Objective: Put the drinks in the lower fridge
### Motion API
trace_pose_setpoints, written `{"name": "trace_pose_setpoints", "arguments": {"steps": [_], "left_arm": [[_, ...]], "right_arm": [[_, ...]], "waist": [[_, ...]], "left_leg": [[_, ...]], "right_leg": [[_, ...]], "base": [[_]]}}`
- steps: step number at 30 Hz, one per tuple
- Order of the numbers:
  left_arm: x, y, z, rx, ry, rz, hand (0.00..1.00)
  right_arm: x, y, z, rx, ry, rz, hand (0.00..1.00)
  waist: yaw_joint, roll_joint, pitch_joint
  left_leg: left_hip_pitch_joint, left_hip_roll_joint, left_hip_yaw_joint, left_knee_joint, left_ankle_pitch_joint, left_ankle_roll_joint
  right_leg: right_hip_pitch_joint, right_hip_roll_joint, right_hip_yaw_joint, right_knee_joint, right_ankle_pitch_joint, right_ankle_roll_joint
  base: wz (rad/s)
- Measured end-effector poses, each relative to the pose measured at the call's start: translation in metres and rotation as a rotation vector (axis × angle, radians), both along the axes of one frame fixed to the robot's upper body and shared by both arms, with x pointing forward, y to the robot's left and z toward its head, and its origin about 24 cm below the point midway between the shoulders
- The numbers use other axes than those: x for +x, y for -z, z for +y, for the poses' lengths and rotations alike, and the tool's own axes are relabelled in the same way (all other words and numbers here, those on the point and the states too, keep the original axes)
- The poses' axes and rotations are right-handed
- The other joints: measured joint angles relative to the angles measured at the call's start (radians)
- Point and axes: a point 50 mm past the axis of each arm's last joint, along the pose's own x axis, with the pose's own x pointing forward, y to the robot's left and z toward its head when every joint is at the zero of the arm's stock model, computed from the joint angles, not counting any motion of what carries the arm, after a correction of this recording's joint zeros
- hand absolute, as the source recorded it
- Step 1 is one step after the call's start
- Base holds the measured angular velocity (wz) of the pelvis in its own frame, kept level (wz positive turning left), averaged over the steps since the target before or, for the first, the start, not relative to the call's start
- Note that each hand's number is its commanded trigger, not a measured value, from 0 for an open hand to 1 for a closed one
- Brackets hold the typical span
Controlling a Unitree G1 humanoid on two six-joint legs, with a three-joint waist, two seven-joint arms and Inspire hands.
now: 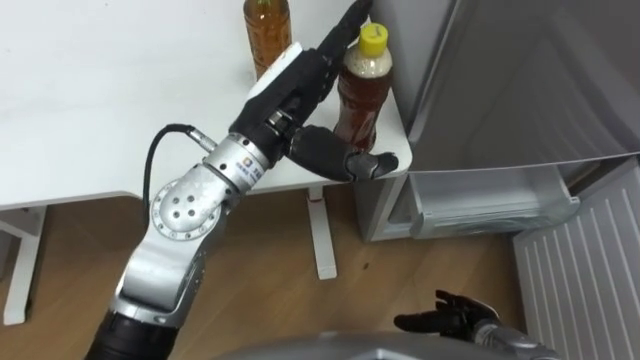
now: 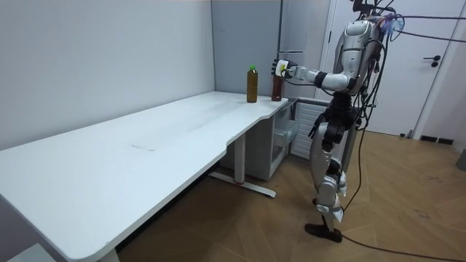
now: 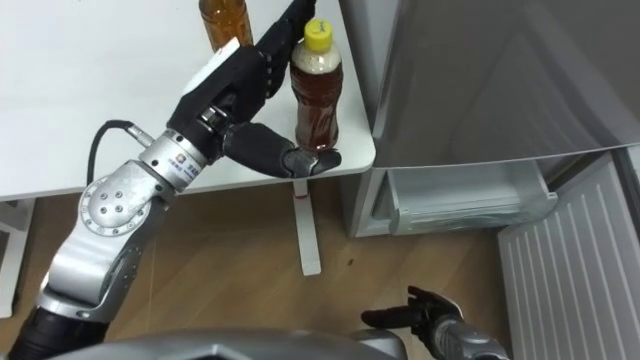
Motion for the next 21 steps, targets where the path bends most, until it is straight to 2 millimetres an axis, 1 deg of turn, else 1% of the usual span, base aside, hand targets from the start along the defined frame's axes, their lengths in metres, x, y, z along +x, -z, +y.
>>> {"name": "trace_pose_setpoints", "arguments": {"steps": [6, 9, 13, 14, 21], "left_arm": [[0.000, 0.003, 0.000, -0.001, -0.002, 0.013, 0.00], [0.000, 0.006, 0.001, -0.001, -0.007, 0.026, 0.00], [0.001, 0.016, 0.002, -0.007, -0.021, 0.070, 0.00], [0.001, 0.018, 0.003, -0.015, -0.025, 0.085, 0.00], [0.001, 0.020, 0.003, -0.030, -0.025, 0.096, 0.00]], "right_arm": [[0.000, -0.001, 0.000, -0.004, -0.003, -0.015, 0.00], [0.000, -0.001, 0.000, -0.004, -0.005, -0.015, 0.00], [0.000, -0.001, 0.000, -0.004, -0.005, -0.015, 0.00], [0.000, -0.001, 0.000, -0.004, -0.005, -0.015, 0.00], [0.000, -0.001, 0.000, -0.003, -0.007, -0.015, 0.00]], "waist": [[0.001, -0.001, 0.0002], [0.002, -0.001, 0.0002], [0.002, -0.003, 0.0012], [0.002, -0.006, 0.0025], [0.001, -0.007, 0.0033]], "left_leg": [[0.000, 0.000, -0.001, 0.000, 0.000, 0.000], [0.001, -0.001, -0.001, 0.000, 0.000, 0.000], [0.007, -0.001, -0.001, 0.001, 0.000, 0.000], [0.008, 0.000, -0.001, 0.001, 0.000, 0.000], [0.011, 0.000, -0.002, 0.002, 0.000, 0.000]], "right_leg": [[0.001, 0.000, -0.003, 0.000, 0.000, 0.000], [0.000, 0.000, 0.004, 0.000, 0.000, 0.000], [0.001, 0.000, 0.005, 0.001, 0.000, 0.000], [0.001, 0.000, 0.005, 0.001, 0.000, 0.000], [0.004, 0.000, 0.004, 0.002, 0.000, 0.000]], "base": [[0.00], [0.00], [0.00], [0.00], [0.00]]}}
